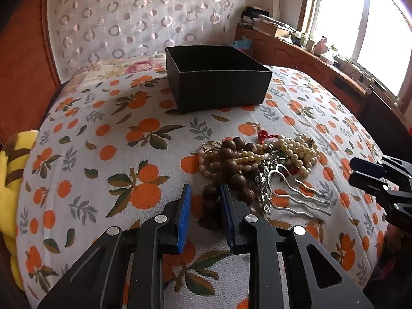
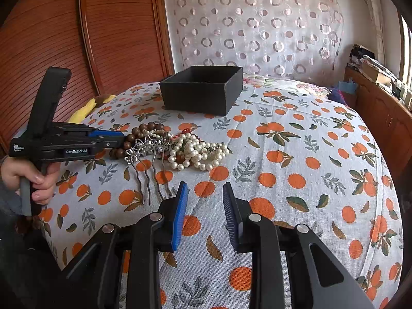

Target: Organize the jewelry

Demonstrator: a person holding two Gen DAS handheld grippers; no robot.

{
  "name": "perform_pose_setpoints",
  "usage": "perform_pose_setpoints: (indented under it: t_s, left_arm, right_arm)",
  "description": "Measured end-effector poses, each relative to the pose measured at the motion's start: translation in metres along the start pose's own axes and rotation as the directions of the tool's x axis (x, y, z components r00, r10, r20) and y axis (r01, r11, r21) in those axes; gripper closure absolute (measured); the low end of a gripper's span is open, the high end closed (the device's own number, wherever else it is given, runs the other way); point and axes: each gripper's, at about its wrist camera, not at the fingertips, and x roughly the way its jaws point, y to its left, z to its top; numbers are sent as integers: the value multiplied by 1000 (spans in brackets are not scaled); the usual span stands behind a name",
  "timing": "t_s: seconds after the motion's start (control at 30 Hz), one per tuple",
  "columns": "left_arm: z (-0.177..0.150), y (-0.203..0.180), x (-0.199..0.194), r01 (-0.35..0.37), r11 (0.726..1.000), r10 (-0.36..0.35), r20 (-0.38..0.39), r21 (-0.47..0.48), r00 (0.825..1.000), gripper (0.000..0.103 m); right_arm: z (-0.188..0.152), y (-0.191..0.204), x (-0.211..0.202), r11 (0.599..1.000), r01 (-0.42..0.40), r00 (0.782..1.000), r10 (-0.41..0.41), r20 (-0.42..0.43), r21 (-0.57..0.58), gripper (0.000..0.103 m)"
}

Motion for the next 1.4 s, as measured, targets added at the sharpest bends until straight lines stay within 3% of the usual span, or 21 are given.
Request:
perform_pose_setpoints:
  t_s: [0.1, 0.17, 0.2, 0.37, 0.63, 0.9, 1.17, 1.4]
  left_arm:
    - [-1, -1, 0, -2, 1000, 2, -1, 14, 1000, 81]
    - [-1, -2, 0, 16, 1000, -15, -7, 20, 1000, 90]
    - [0, -3, -1, 12, 1000, -12, -10, 21, 1000, 91]
    - [9, -7, -29, 31, 1000, -30, 80, -2, 996, 91]
    - [34, -25, -77, 29, 999, -37, 214, 37, 976, 91]
    - [49, -26, -104, 63, 998, -66, 281, 22, 957, 91]
    - [60, -24, -131, 44, 998, -53, 352, 33, 935, 91]
    - [58, -18, -142, 38, 999, -45, 374, 27, 926, 91]
  right_arm:
    - [-1, -1, 1, 1000, -3, 1000, 3, -1, 0, 72]
    - [-1, -1, 1, 1000, -3, 1000, 3, -2, 0, 72]
    - [-1, -1, 1, 1000, -3, 1000, 3, -3, 1, 72]
    - [-1, -1, 2, 1000, 0, 1000, 0, 0, 5, 72]
    - [-1, -1, 1, 1000, 6, 1000, -6, 1, 9, 72]
    - [-2, -2, 1, 1000, 7, 1000, -7, -4, 8, 72]
    - [-2, -3, 2, 1000, 10, 1000, -10, -10, 10, 72]
    - [0, 3, 3, 999, 37, 999, -37, -18, -10, 72]
